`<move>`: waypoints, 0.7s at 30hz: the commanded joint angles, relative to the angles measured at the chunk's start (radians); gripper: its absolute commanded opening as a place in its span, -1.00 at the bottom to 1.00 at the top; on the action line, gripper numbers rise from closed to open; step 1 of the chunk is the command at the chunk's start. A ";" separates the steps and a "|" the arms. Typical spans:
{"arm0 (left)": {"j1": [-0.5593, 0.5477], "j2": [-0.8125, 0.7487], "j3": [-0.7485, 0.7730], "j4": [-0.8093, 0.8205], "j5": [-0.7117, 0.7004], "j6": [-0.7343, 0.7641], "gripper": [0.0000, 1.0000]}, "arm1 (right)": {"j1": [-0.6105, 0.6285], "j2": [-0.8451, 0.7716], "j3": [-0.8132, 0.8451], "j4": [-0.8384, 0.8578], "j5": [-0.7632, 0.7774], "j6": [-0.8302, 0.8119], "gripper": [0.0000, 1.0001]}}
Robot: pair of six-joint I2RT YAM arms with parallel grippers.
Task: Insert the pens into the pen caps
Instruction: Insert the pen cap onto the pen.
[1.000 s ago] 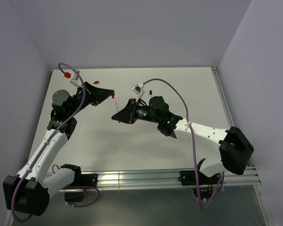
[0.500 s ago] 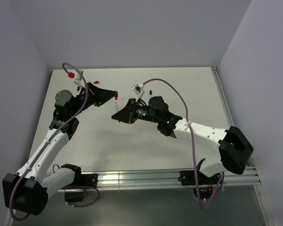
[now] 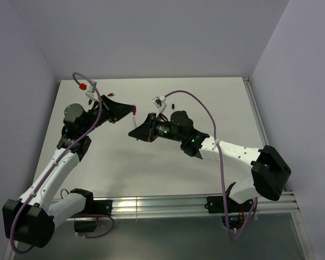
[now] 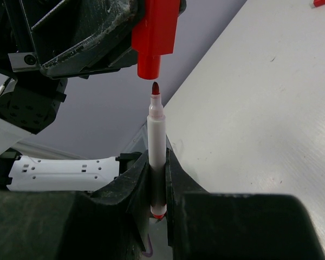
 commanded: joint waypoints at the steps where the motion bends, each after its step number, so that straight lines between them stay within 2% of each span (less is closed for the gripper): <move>1: -0.004 -0.021 0.001 0.011 -0.005 0.034 -0.99 | 0.006 -0.037 0.031 0.015 0.021 -0.025 -1.00; 21: -0.004 -0.026 -0.011 0.001 0.012 0.037 -0.99 | 0.008 -0.043 0.030 0.003 0.035 -0.030 -1.00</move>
